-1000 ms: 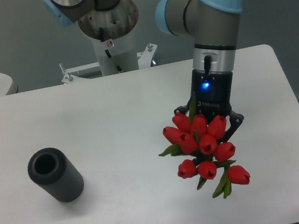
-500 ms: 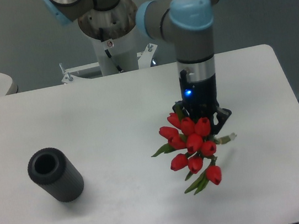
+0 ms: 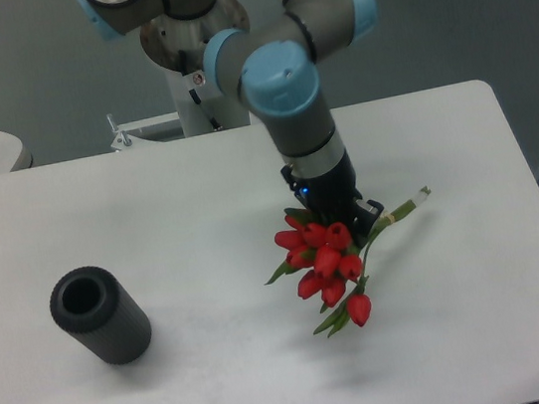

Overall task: Place the flowers on the table
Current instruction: 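Lower the tulips and tilt them to lay the bunch on the table, then open the gripper to release the tulips on the table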

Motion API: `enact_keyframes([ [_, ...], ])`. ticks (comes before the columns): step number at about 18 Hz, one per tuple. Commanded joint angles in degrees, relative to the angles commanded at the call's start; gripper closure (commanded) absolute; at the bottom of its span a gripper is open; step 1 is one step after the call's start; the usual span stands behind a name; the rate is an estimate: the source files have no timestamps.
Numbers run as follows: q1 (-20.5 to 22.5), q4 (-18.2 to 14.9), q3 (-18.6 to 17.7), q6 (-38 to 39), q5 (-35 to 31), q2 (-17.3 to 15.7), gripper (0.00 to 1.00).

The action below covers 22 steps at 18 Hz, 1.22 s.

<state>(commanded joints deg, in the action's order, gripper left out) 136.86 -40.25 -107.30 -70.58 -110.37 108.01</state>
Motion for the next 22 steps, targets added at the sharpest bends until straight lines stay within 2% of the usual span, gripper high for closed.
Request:
enact_keyframes([
  [3, -1.4, 0.2, -0.4, 0.4, -4.7, 1.4, 0.68],
  [9, -2.7, 0.3, -1.2, 0.7, -4.8, 3.3, 0.67],
  [14, -3.5, 0.3, -0.2, 1.8, -4.7, 6.3, 0.65],
  [15, -3.5, 0.4, -0.1, 1.8, -4.7, 6.8, 0.57],
  [17, -3.4, 0.4, 1.3, 1.1, -4.7, 7.0, 0.21],
  [18, -3.2, 0.3, 1.9, 1.0, -4.6, 7.0, 0.10],
  [22, -2.9, 0.1, 5.3, 0.8, -4.0, 7.0, 0.01],
])
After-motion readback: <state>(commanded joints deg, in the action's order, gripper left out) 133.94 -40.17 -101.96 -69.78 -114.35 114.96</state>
